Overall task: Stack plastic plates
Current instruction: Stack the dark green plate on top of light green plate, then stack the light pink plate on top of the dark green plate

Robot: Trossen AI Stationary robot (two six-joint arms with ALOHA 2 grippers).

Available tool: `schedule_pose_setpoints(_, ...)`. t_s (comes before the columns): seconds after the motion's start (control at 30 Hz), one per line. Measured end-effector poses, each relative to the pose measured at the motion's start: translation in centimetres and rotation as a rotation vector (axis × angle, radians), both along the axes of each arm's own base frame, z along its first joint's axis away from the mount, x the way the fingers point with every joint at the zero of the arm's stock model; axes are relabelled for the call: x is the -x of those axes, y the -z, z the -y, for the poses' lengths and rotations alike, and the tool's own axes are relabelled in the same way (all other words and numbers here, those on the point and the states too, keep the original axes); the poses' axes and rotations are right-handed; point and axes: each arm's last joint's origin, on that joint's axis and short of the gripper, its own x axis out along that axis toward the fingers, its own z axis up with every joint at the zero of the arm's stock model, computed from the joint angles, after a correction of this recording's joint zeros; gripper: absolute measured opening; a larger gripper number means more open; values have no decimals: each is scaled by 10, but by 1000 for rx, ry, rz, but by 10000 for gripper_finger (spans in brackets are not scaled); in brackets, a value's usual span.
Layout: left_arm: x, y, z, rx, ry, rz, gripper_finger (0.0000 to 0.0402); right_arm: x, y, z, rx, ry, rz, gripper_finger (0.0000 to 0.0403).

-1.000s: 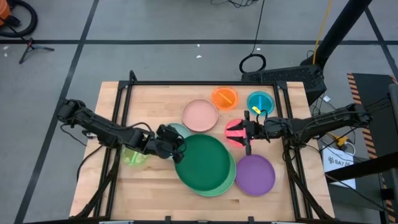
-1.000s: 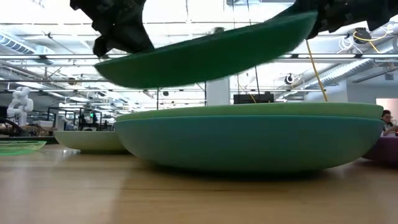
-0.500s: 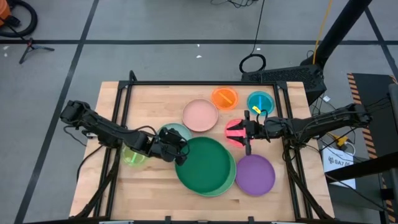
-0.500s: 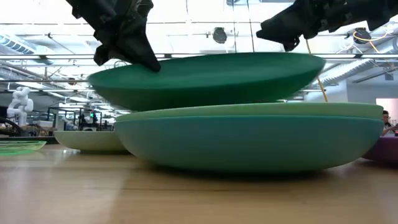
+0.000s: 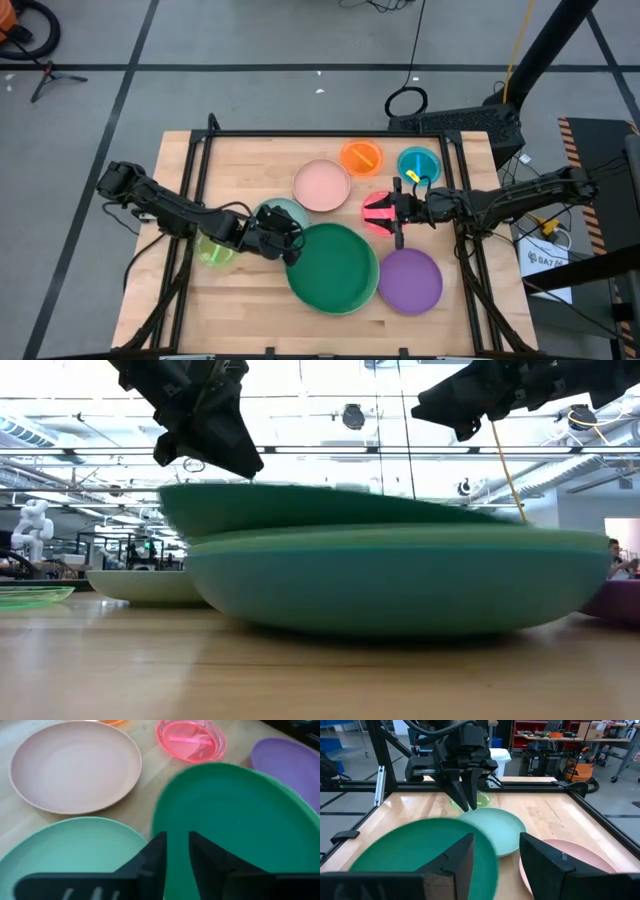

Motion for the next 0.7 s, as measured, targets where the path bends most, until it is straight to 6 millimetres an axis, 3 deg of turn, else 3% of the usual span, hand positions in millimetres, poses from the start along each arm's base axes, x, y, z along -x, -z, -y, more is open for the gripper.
schedule_pose_setpoints(0.13,-2,-2,1,-18,25,12,121,0,0,0,-5,1,0,151)
schedule_pose_setpoints(0.37,8,-21,1,-154,151,31,127,0,0,0,-100,21,0,151)
schedule_pose_setpoints(0.53,22,-41,-2,-363,233,17,127,-1,1,0,-190,43,8,151)
schedule_pose_setpoints(0.7,39,-59,-13,-606,195,-34,127,-11,6,-1,-265,55,25,151)
